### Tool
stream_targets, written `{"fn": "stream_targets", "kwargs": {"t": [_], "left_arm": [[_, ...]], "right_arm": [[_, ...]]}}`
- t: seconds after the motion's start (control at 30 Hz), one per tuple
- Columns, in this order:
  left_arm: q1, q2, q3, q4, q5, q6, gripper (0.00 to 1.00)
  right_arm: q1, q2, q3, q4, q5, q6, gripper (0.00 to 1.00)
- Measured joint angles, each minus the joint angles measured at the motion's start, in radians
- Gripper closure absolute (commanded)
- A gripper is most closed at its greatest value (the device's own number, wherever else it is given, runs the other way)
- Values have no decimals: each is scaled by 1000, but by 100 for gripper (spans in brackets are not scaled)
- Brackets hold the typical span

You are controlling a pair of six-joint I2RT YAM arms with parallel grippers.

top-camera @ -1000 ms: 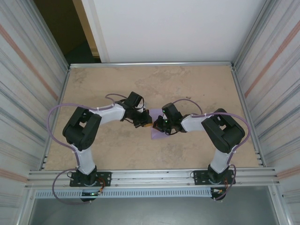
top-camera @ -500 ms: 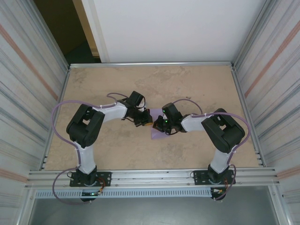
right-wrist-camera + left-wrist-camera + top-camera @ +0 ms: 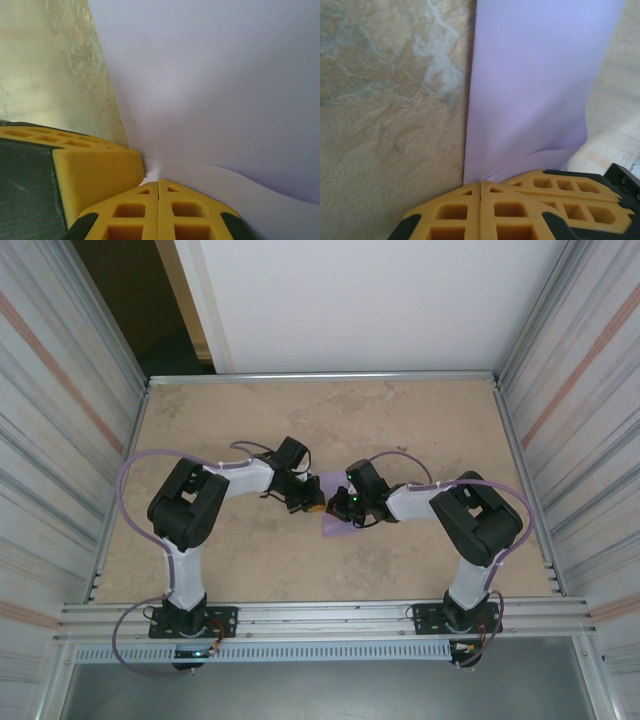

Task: Fold a paper plane with a square sheet of paper (pick it up from the middle)
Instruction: Fold the triangle a second time at the center of the table.

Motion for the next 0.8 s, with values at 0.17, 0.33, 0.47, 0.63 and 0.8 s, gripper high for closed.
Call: {"fn": "stream_targets", "kwargs": {"t": [0.17,0.33,0.47,0.63,0.8], "left_arm": [[0,1,11,-23,-19,13,100],[0,6,19,-37,-26,30,100],[0,10,26,-46,-27,42,100],[0,14,34,-59,-27,56,100],[0,15,39,-66,-29,58,100]], "right_arm": [[0,0,-2,5,-3,0,100],[-14,-24,-2,-32,-9,-9,100],[-45,-89,-2,-81,-10,-40,100],[-68,-113,-2,-104,-24,-93,100],[-68,-89,-2,-122,-37,-122,100]]}}
